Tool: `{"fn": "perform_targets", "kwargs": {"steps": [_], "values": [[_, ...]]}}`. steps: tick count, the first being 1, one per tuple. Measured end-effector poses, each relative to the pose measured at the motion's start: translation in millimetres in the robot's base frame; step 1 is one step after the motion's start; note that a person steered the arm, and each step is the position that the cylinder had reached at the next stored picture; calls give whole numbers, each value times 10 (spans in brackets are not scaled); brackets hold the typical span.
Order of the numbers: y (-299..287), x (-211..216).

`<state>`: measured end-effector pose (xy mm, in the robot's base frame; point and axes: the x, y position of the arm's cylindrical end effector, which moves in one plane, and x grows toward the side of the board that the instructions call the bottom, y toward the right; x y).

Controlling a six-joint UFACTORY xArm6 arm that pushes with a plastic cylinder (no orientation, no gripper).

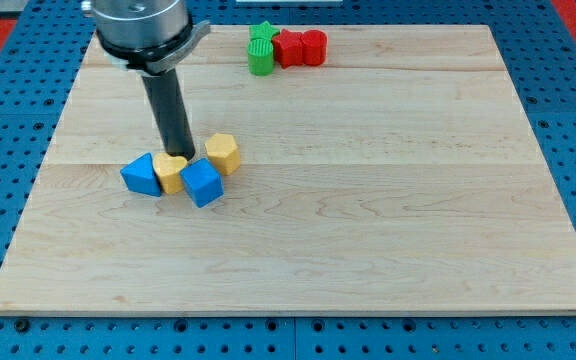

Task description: Push the blue blocks away from the yellow blocks

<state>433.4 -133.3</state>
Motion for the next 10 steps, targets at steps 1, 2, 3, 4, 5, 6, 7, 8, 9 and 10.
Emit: {"fn": "perform_targets", "kwargs": {"steps": [1,2,3,4,5,6,7,8,9,10], "values": [[-60,-111],[-636,-149],[-745,221],[-213,490],[163,495],[306,392],[306,133],[584,87],[723,87],[720,86]]}}
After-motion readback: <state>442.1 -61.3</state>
